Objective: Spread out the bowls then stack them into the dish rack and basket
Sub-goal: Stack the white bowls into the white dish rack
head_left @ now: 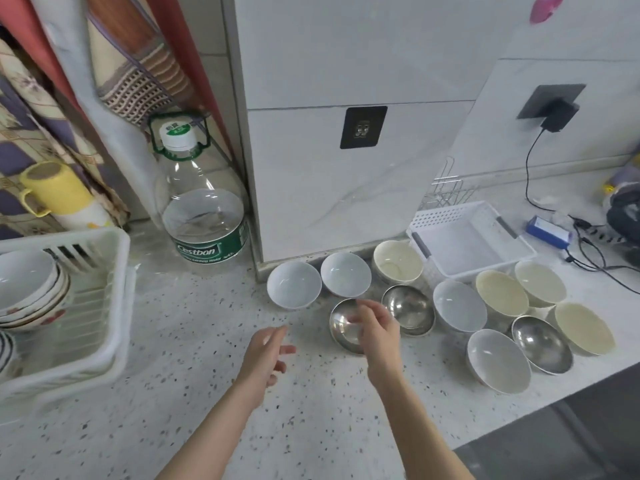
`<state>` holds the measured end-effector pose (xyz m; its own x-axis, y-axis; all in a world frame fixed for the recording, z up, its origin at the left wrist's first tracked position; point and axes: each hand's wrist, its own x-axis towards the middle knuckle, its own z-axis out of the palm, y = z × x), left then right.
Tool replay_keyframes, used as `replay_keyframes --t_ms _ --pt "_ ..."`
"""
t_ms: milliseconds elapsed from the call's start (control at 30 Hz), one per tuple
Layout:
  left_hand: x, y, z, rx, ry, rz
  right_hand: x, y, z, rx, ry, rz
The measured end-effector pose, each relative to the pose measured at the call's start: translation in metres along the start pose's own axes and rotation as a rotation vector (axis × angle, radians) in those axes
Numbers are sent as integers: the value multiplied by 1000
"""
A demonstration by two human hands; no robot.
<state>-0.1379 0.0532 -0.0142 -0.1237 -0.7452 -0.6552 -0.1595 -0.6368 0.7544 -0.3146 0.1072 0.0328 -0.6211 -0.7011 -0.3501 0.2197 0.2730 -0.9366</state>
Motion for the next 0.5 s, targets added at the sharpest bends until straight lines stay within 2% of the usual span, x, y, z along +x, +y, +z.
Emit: replay_keyframes --t_ms 100,267,400,500 --pt "22 14 15 -44 4 -39 39 -12 -15 -161 46 19" --pt "50 27 29 -173 38 -75 92 -18 -23 -542 -36 -32" --pt "62 29 31 -220 66 -90 126 -12 -16 -733 -72 44" --pt "67 30 31 -233 66 -102 146 -3 -10 -768 -86 107"
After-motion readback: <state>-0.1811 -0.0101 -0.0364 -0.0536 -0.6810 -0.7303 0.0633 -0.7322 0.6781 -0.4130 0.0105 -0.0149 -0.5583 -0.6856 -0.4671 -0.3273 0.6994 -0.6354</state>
